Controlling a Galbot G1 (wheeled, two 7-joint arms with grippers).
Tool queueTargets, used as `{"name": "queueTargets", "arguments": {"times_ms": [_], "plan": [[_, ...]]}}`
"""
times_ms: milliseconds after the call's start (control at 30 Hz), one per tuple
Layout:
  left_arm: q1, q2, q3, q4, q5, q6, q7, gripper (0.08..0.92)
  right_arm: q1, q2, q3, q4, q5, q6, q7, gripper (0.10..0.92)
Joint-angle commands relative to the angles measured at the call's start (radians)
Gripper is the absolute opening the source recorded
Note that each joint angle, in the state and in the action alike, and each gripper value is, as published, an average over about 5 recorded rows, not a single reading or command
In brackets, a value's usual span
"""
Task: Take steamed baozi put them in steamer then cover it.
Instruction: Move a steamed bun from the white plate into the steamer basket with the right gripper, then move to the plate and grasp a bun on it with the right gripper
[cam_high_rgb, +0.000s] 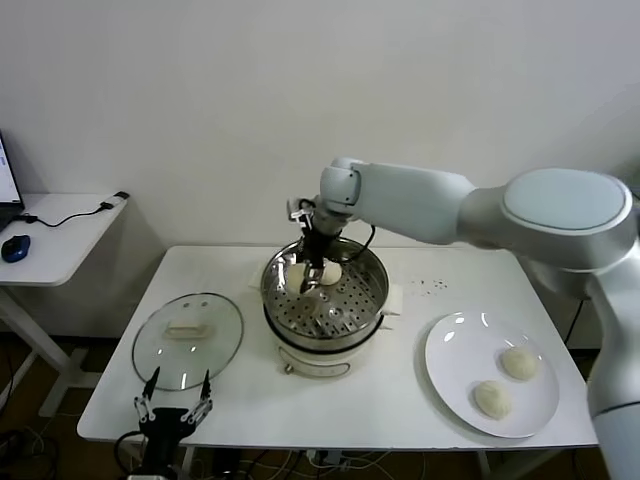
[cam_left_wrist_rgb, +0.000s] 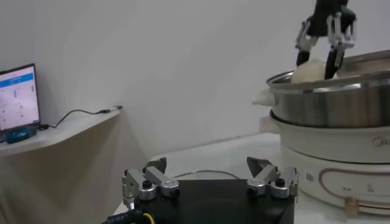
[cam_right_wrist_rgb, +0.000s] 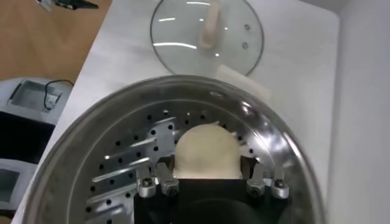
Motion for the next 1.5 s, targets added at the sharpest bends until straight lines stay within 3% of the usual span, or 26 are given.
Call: {"name": "queueTargets", "arguments": {"times_ms": [33, 200, 367, 600, 967, 1233, 1500], "plan": [[0.002, 0.002, -0.001, 0.003, 0.0, -0.003, 0.0, 0.823, -0.069, 0.047, 0.015, -0.038, -0.026, 0.002, 0.005, 0.687], [0.001, 0.002, -0.001, 0.004, 0.0, -0.002, 0.0, 0.823, -0.073, 0.045, 0.016, -0.043, -0.031, 0.003, 0.005, 0.704], [0.0, 0.003, 0.0, 0.003, 0.0, -0.001, 0.0, 0.823, -0.053, 0.027, 0.022, -0.027, -0.027, -0.001, -0.002, 0.803], [-0.001, 0.003, 0.004, -0.002, 0.001, 0.002, 0.0, 0.823, 0.044, -0.075, 0.022, 0.084, -0.025, -0.002, -0.011, 0.822], [0.003, -0.004, 0.02, -0.009, 0.012, 0.003, 0.001, 0.823, 0.332, -0.542, -0.082, 0.502, -0.032, 0.033, -0.036, 0.823], [-0.005, -0.025, 0.029, -0.032, 0.036, 0.02, 0.004, 0.823, 0.333, -0.899, -0.14, 0.732, -0.223, 0.045, -0.043, 0.823], [0.013, -0.023, 0.012, -0.036, 0.034, 0.018, 0.002, 0.823, 0.067, -1.109, -0.012, 0.784, -0.452, 0.058, -0.047, 0.823]]}}
